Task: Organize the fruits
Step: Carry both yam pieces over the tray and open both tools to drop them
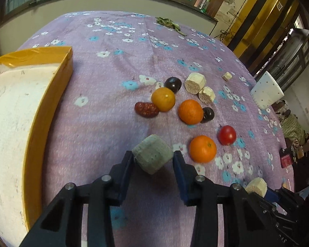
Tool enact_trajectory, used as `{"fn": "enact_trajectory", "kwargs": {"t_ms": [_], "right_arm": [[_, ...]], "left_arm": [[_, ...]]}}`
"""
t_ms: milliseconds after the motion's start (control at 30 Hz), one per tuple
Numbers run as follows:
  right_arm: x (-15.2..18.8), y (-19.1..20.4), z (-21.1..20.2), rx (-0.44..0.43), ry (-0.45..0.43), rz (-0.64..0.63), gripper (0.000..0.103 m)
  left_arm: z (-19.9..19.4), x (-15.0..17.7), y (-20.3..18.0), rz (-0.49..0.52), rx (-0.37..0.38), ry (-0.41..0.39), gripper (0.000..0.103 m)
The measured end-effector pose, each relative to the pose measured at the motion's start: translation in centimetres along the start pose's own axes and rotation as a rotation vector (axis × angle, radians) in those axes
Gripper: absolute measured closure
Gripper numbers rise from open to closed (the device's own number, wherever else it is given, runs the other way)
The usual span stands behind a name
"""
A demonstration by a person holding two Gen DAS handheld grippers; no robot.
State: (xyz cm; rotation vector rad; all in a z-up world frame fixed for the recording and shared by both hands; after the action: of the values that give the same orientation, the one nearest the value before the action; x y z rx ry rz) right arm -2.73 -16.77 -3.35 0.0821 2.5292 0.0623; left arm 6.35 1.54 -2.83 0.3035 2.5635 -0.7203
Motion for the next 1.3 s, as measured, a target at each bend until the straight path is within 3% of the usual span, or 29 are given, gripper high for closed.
{"fn": "enact_trajectory", "kwargs": {"t_ms": [233,400,733,1100,1300], "right_arm": [[0.3,0.8,0.2,-0.021,0.005,0.004,0.075],[-0.2,1.7,0.0,-0.016,-0.005,0.006,0.075],[-2.2,4.8,-0.3,-0.041,-0.019,-0.021,0.075],[-4.9,11.5,-0.8,-0.144,-0.035,-0.1,0.075],[-6.1,17.0,-0.8,-0.224,-0.032,-0.174,0.076]], "left_arm": [[-2.1,1.0,-0.4,0.044,-0.026,-0.022,0.061],[-3.0,1.6,-1.3,0.073,0.001,-0.027,0.061],[-6.1,1.4,-0.5,0.054,0.017,-0.085,0.061],[-10.8,1.0,3.7,-0.01,-0.038,-0.17,0.061],[-13.5,1.4,7.6,-0.078,-0.096,-0.207,0.061]]}}
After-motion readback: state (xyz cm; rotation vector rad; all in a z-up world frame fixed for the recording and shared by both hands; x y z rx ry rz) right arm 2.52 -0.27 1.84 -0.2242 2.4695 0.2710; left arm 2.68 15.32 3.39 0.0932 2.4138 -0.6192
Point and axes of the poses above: each gripper's, at about its wrist camera, not at the fingertips, and z roughly the way its jaws point, y to its left, x to its underside, the point moved 6 cm from there along z, roughly the way its jaws point, and after that the axes turned 11 degrees about x, right-handed, at the moved point
